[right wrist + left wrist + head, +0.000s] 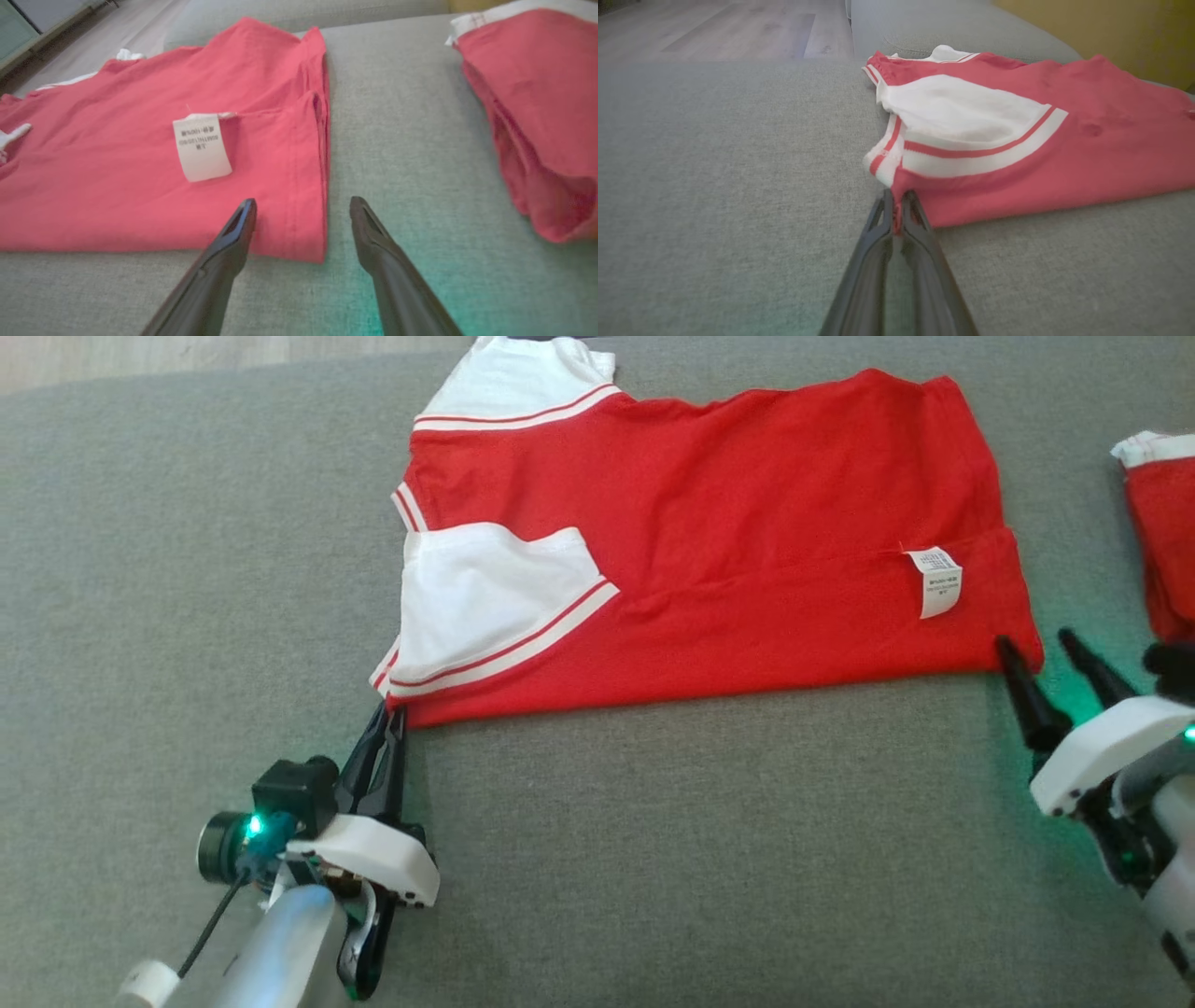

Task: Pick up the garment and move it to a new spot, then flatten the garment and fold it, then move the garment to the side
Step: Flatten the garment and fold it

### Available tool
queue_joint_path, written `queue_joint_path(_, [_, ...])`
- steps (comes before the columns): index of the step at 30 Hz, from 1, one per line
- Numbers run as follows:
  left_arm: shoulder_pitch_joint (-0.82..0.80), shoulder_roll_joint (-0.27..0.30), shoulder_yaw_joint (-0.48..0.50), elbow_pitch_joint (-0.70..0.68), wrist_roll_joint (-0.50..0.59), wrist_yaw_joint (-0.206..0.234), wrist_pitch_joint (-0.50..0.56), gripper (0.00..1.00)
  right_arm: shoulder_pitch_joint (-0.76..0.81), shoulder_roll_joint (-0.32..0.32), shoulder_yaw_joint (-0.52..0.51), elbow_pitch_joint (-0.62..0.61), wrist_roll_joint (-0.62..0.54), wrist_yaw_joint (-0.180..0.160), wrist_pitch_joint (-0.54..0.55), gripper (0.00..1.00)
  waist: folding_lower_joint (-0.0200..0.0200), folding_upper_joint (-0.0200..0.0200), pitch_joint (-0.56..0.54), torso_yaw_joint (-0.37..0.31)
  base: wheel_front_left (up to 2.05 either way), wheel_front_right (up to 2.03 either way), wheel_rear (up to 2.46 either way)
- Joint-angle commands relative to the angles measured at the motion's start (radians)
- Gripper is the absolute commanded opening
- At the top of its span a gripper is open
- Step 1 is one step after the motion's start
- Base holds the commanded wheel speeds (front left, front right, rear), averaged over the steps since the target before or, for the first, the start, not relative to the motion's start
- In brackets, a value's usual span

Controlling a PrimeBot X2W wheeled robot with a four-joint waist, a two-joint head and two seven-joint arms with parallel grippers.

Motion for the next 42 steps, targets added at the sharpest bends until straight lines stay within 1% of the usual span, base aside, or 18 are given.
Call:
queue_joint_path(1, [-0.008, 0.031, 0.026, -0.042, 0.010, 0.002, -0.011, 0.00, 0.014, -0.012, 0.013, -0.004, 0.006, 0.002, 0.019, 1.00, 0.0001, 0.0000, -0.001, 0.009, 0.00, 0.00, 0.00])
queue_joint_path(5, [-0.004, 0.036, 0.018, -0.071, 0.012, 0.003, -0.008, 0.00, 0.009, -0.003, 0.017, 0.020, 0.014, 0.002, 0.054, 1.00, 0.0001, 0.0000, 0.001, 0.018, 0.00, 0.00, 0.00])
queue_joint_path(6, [-0.002, 0.037, 0.016, -0.078, 0.013, 0.005, -0.006, 0.00, 0.008, -0.002, 0.019, 0.025, 0.018, 0.002, 0.067, 0.91, 0.0001, 0.0000, 0.000, 0.020, 0.00, 0.00, 0.00])
queue_joint_path(7, [0.000, 0.038, 0.014, -0.084, 0.014, 0.007, -0.004, 0.00, 0.009, -0.001, 0.023, 0.028, 0.022, 0.002, 0.082, 0.49, 0.0001, 0.0000, -0.001, 0.023, 0.00, 0.00, 0.00])
queue_joint_path(8, [0.000, 0.038, 0.014, -0.084, 0.014, 0.007, -0.004, 0.00, 0.009, -0.001, 0.023, 0.028, 0.022, 0.002, 0.082, 0.49, 0.0001, 0.0000, -0.001, 0.023, 0.00, 0.00, 0.00])
queue_joint_path(9, [0.002, 0.039, 0.011, -0.090, 0.014, 0.008, -0.002, 0.00, 0.012, -0.002, 0.028, 0.028, 0.026, 0.002, 0.097, 0.19, 0.0001, 0.0000, -0.002, 0.025, 0.00, 0.00, 0.00])
queue_joint_path(10, [0.005, 0.040, 0.010, -0.094, 0.014, 0.009, 0.000, 0.00, 0.015, -0.004, 0.033, 0.025, 0.031, 0.002, 0.109, 0.00, 0.0001, 0.0000, -0.004, 0.027, 0.00, 0.00, 0.00])
queue_joint_path(12, [0.013, 0.043, 0.007, -0.102, 0.014, 0.010, 0.003, 0.00, 0.025, -0.014, 0.038, 0.014, 0.044, 0.002, 0.122, 0.00, 0.0001, 0.0000, -0.012, 0.028, 0.00, 0.00, 0.00])
queue_joint_path(18, [0.073, 0.058, -0.004, -0.137, 0.010, 0.018, 0.017, 0.00, 0.077, -0.060, 0.043, -0.027, 0.076, 0.002, 0.112, 0.00, 0.0001, 0.0000, -0.058, 0.022, 0.00, 0.00, 0.00])
queue_joint_path(25, [0.209, 0.074, -0.024, -0.219, -0.005, 0.029, 0.037, 0.00, 0.189, -0.118, 0.041, -0.085, 0.118, 0.002, 0.088, 0.00, 0.0001, 0.0000, -0.126, 0.022, 0.00, 0.00, 0.00])
queue_joint_path(31, [0.326, 0.083, -0.054, -0.300, -0.014, 0.044, 0.080, 0.00, 0.296, -0.167, 0.035, -0.147, 0.137, 0.002, 0.086, 0.00, 0.0001, 0.0000, -0.165, 0.022, 0.00, 0.00, 0.00])
queue_joint_path(37, [0.391, 0.107, -0.079, -0.365, -0.005, 0.057, 0.118, 0.00, 0.379, -0.181, 0.002, -0.181, 0.148, 0.002, 0.098, 0.00, 0.0001, 0.0000, -0.183, 0.026, 0.00, 0.00, 0.00])
queue_joint_path(42, [0.401, 0.115, -0.086, -0.389, -0.002, 0.064, 0.132, 0.00, 0.414, -0.169, -0.027, -0.198, 0.146, 0.002, 0.119, 0.00, 0.0001, 0.0000, -0.186, 0.024, 0.00, 0.00, 0.00])
